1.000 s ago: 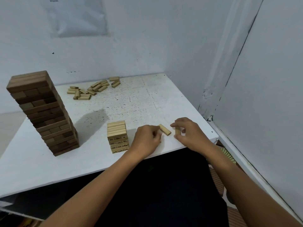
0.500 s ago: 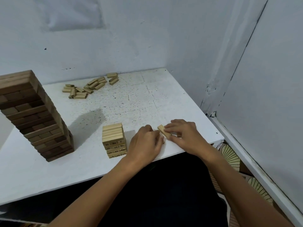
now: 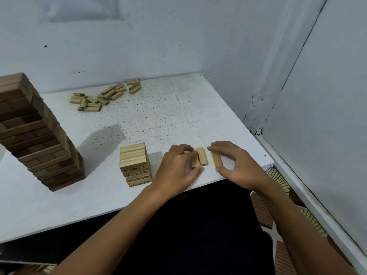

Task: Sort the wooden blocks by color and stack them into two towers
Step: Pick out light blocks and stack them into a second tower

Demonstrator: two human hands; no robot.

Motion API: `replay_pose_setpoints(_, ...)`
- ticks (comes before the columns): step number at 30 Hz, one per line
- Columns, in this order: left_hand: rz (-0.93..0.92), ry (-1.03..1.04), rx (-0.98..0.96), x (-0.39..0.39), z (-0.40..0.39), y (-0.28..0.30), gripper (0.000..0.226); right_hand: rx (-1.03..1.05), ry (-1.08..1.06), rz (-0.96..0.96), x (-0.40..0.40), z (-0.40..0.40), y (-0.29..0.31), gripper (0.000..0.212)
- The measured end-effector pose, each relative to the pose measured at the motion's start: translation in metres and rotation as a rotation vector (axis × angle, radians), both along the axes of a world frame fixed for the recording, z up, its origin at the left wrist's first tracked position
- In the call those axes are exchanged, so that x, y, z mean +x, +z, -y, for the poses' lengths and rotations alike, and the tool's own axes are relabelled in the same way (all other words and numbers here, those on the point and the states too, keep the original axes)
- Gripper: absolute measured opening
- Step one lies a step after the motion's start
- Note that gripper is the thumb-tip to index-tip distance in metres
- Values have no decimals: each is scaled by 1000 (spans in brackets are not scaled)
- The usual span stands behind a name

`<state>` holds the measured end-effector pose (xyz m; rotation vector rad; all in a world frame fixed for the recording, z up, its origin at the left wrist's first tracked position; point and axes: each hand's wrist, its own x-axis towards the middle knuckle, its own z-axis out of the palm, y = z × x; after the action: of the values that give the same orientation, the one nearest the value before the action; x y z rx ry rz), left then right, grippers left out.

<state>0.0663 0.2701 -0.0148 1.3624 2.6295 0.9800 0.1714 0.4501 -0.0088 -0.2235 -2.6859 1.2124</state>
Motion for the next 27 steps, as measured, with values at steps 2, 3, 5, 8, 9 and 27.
replay_pose_setpoints(2,32,-16,18,-3,-2,-2,46,-22,-13,7,-1,0,1,54)
replay_pose_setpoints(3,42,-18,24,-4,-4,-2,44,-37,-23,7,-1,1,1,55)
replay_pose_setpoints(5,64,-21,39,-7,-7,-2,43,-71,-35,-4,-1,2,0,61)
replay_pose_setpoints(8,88,-24,66,-8,-11,0,55,-99,-52,-2,-1,2,-2,68)
replay_pose_setpoints(9,100,-29,61,-9,-13,1,61,-105,-56,9,-1,2,-3,70)
replay_pose_setpoints(27,286,-70,79,-12,-15,3,78,-165,-60,43,-3,1,4,83)
